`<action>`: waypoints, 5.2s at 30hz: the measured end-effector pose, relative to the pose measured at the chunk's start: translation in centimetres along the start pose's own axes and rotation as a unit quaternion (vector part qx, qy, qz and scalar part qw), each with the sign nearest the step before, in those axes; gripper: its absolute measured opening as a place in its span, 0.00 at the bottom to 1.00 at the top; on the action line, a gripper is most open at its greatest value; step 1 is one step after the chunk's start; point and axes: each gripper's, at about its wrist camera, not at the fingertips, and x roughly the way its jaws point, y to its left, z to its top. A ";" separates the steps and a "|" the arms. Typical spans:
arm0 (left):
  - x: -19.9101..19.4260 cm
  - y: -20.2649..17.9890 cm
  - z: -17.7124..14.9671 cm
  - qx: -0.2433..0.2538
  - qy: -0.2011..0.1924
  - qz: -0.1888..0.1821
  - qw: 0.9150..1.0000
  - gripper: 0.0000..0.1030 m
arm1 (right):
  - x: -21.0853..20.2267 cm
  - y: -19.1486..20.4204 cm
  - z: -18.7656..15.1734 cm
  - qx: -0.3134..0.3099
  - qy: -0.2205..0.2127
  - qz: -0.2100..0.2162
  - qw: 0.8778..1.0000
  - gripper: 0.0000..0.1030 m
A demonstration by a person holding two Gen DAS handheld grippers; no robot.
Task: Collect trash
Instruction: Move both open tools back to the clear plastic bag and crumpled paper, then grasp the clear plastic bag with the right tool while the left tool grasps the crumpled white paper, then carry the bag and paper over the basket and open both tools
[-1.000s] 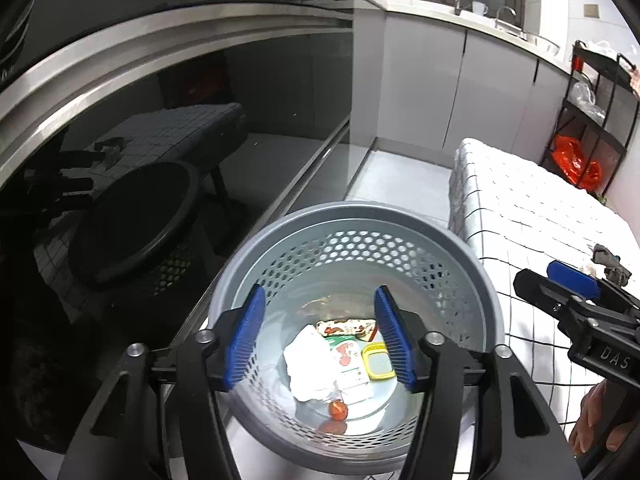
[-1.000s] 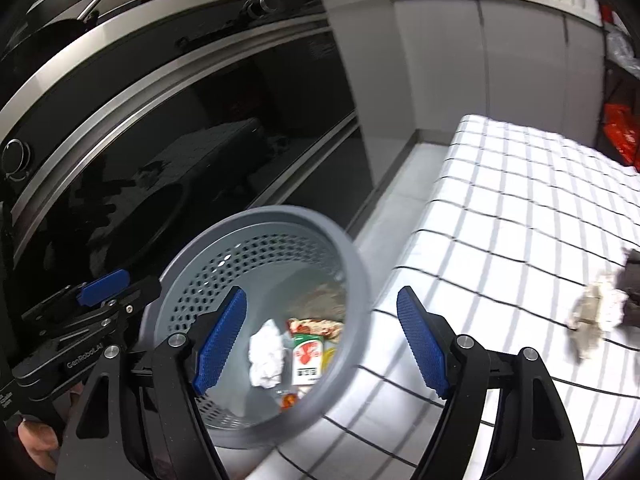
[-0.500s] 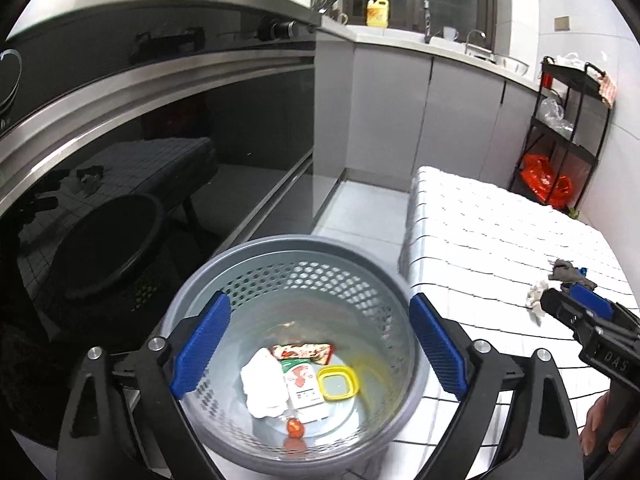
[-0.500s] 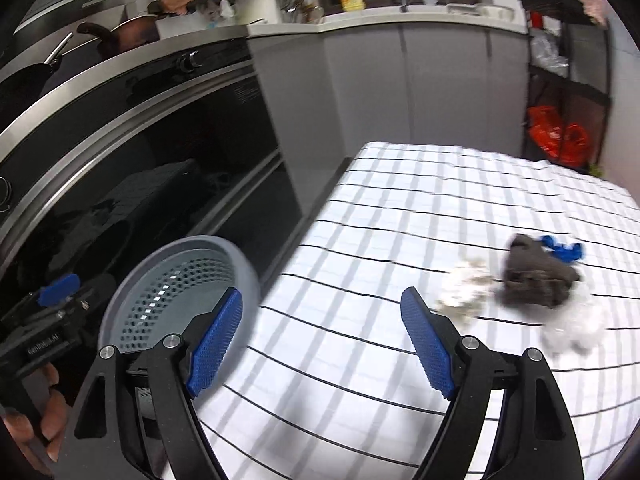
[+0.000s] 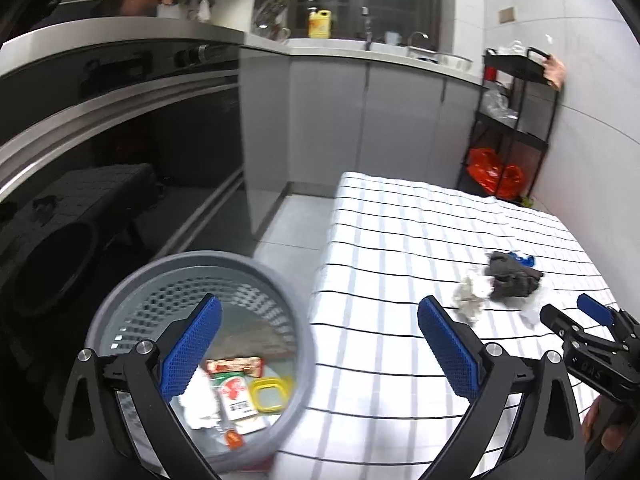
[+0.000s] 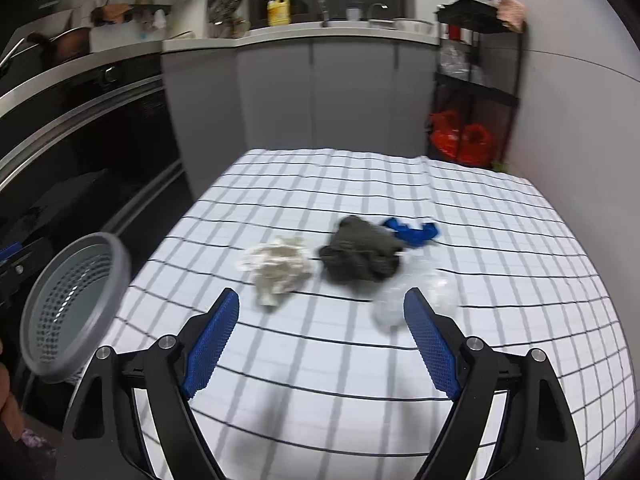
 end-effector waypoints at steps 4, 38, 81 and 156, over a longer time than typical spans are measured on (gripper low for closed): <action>0.8 -2.8 -0.1 0.021 0.007 -0.009 1.000 0.94 | 0.6 -3.5 -0.4 0.023 0.008 -0.021 0.999 0.81; 10.5 -12.2 0.0 0.097 0.064 -0.041 0.992 0.94 | 10.4 -7.6 0.7 0.083 0.120 -0.031 0.989 0.81; 13.2 -16.3 -2.2 0.116 0.100 -0.043 0.987 0.94 | 0.3 -14.8 2.7 0.229 -0.013 0.011 0.973 0.38; 2.8 14.9 -0.7 -0.054 0.098 0.122 0.986 0.50 | 7.2 23.5 4.5 -0.056 0.119 0.288 0.948 0.44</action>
